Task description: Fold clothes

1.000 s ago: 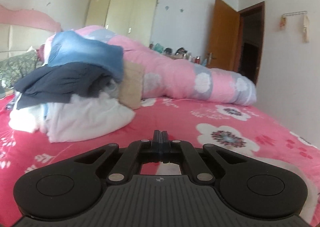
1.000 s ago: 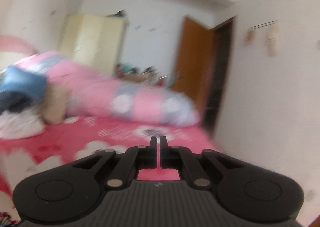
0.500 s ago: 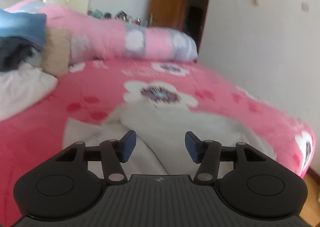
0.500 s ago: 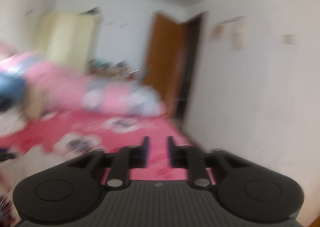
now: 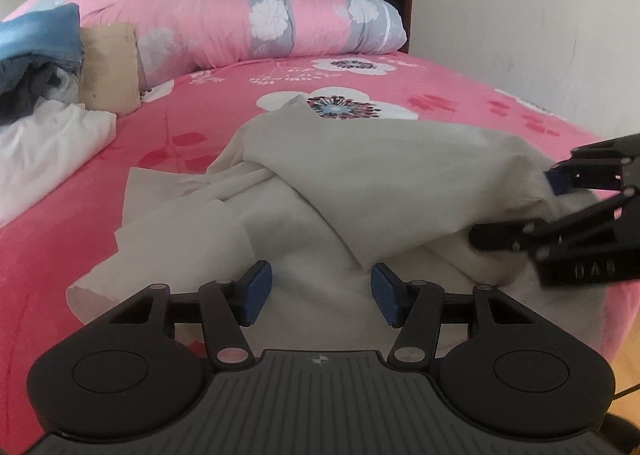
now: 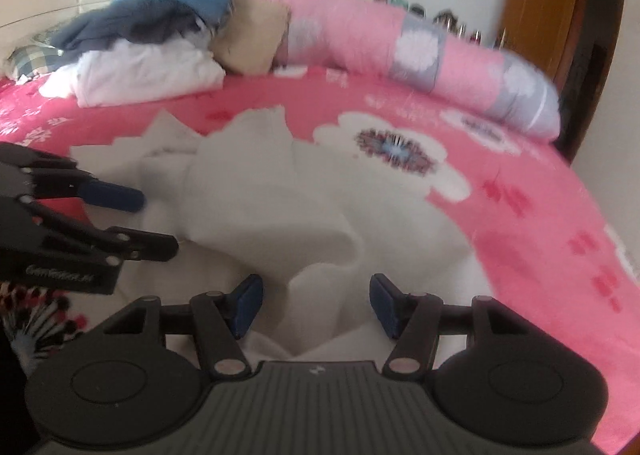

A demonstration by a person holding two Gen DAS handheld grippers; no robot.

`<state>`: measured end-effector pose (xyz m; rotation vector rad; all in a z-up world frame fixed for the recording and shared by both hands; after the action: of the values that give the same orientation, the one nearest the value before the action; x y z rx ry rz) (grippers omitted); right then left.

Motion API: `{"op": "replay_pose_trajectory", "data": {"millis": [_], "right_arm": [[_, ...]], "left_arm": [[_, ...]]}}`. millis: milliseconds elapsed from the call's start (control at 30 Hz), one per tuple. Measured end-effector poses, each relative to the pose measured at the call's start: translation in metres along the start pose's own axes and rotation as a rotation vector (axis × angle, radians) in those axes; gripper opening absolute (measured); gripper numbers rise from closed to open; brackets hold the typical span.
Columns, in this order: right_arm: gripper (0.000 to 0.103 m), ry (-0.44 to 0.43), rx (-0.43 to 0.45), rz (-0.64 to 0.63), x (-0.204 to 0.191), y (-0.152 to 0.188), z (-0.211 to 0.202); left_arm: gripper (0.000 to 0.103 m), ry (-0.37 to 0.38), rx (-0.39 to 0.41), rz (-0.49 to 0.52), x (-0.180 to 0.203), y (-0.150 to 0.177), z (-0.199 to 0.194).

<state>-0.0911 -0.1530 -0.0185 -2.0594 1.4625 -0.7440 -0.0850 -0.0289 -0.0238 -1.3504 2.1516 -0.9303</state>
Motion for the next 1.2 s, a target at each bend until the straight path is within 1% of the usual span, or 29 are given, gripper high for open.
{"op": "replay_pose_trajectory", "data": {"millis": [33,67,100,133,200,267,367,433,467,700,800,867,900,933,967,1033,1100,1133,1167,1200], "right_arm": [[0.037,-0.019,-0.011,0.014,0.001,0.005,-0.004],[0.027,-0.038,-0.022,0.024,0.002,0.009,-0.008],[0.014,-0.053,-0.026,0.025,0.003,0.01,-0.015],[0.011,-0.055,-0.012,0.026,0.006,0.009,-0.025],[0.007,-0.034,0.039,0.033,0.015,0.002,-0.046],[0.007,-0.027,0.092,0.069,0.029,-0.014,-0.061],[0.007,-0.014,0.167,0.144,0.059,-0.04,-0.08],[0.007,0.014,0.201,0.184,0.08,-0.056,-0.086],[0.007,0.031,0.209,0.202,0.09,-0.061,-0.086],[0.007,0.112,0.163,0.347,0.157,-0.065,-0.049],[0.012,0.112,0.083,0.45,0.183,-0.047,-0.019],[0.031,0.102,0.01,0.527,0.199,-0.029,0.001],[0.049,0.092,-0.031,0.555,0.204,-0.019,0.01],[0.056,0.082,-0.068,0.58,0.207,-0.008,0.017],[0.058,0.071,-0.091,0.595,0.209,0.001,0.021],[0.066,0.06,-0.096,0.603,0.207,0.015,0.016],[0.068,0.055,-0.083,0.603,0.205,0.028,0.004],[0.07,0.055,-0.055,0.601,0.204,0.031,-0.007],[0.07,0.053,-0.022,0.592,0.203,0.033,-0.019],[0.071,0.056,0.013,0.579,0.2,0.035,-0.032]], "left_arm": [[0.054,-0.007,-0.002,0.006,0.0,0.001,0.002],[0.054,-0.006,-0.004,0.007,-0.001,0.001,0.003],[0.053,-0.005,-0.006,0.007,-0.001,0.001,0.005],[0.053,0.0,-0.008,0.001,-0.001,0.001,0.005],[0.052,0.008,-0.012,-0.012,-0.003,0.002,0.006],[0.052,0.014,-0.017,-0.023,-0.004,0.002,0.007],[0.052,0.009,-0.022,-0.021,-0.003,0.002,0.008],[0.052,0.001,-0.024,-0.012,-0.001,0.003,0.008],[0.052,-0.004,-0.026,-0.005,0.0,0.003,0.008],[0.052,-0.025,-0.037,0.025,0.002,0.003,0.012],[0.052,-0.029,-0.041,0.028,0.002,0.003,0.013],[0.053,-0.032,-0.043,0.031,0.002,0.003,0.013],[0.053,-0.034,-0.043,0.033,0.002,0.003,0.013],[0.054,-0.036,-0.044,0.035,0.002,0.003,0.013],[0.055,-0.037,-0.044,0.038,0.003,0.003,0.013],[0.056,-0.037,-0.046,0.044,0.003,0.003,0.012],[0.064,-0.022,-0.051,0.038,0.003,0.002,0.01],[0.074,-0.012,-0.055,0.032,0.003,0.002,0.009],[0.082,0.002,-0.058,0.023,0.003,0.002,0.007],[0.085,0.017,-0.06,0.013,0.004,0.002,0.005]]}}
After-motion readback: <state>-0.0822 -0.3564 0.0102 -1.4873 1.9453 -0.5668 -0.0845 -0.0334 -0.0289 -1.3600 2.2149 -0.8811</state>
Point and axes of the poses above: each gripper's, at about its wrist camera, not at the fingertips, and z roughly the way its jaws point, x to its right, y to its underside, the point moved 9 cm from there along z, roughly the way its jaws point, and after that the axes turned 7 degrees about -x, right-handed, at the moved point
